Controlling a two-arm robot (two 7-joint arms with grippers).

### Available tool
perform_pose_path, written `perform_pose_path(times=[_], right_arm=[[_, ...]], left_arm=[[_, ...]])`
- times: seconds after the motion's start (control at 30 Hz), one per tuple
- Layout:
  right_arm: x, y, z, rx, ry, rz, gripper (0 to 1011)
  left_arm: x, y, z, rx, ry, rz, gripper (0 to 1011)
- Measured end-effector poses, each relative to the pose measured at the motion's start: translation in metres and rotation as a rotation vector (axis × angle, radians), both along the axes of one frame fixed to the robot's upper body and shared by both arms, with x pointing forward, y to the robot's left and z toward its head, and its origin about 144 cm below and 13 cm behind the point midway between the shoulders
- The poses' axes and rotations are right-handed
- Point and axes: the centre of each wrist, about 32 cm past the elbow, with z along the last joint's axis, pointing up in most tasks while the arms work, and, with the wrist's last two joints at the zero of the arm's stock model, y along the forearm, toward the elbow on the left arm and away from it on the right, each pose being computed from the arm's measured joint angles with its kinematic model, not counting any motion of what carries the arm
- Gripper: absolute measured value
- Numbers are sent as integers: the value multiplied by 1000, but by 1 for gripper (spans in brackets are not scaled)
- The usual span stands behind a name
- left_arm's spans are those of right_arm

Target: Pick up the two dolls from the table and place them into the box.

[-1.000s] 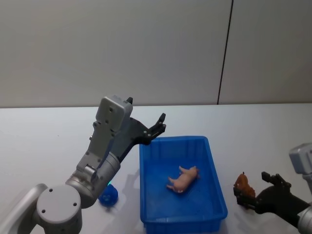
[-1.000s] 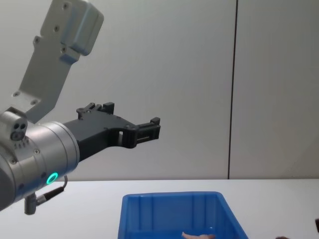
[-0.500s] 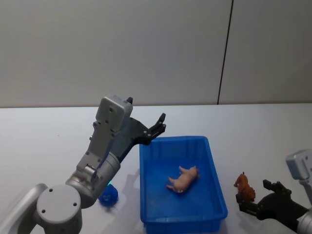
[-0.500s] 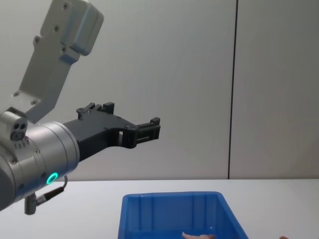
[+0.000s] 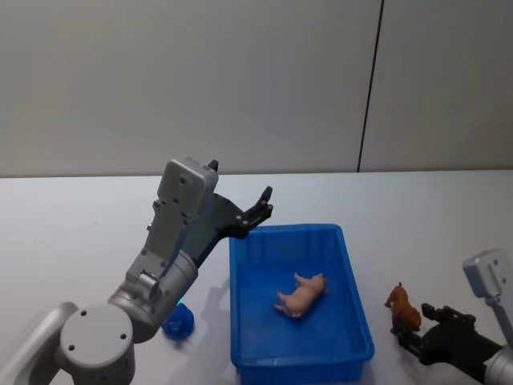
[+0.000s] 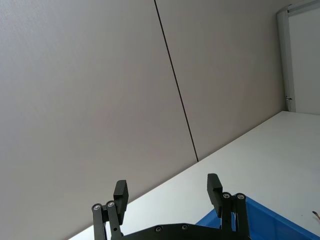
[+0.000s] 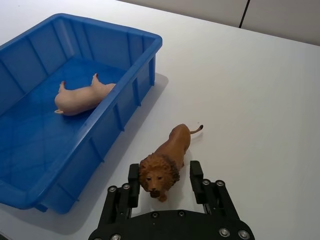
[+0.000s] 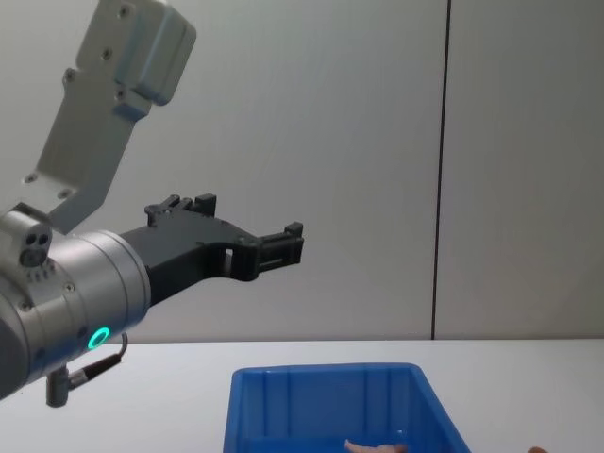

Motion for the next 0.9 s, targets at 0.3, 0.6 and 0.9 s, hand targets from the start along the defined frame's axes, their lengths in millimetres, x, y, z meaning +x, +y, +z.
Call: perform_pose_path(times=[0.3, 0.6, 0.9], right_arm=[[2, 1, 1, -5, -16, -3, 424], [7, 3, 11, -4, -96, -7, 424], [15, 7, 29, 18, -213, 21, 424]], left_arm=[[0, 0, 0, 0, 0, 0, 1000], [0, 0, 0, 0, 0, 0, 1000], [0, 0, 0, 0, 0, 0, 1000]])
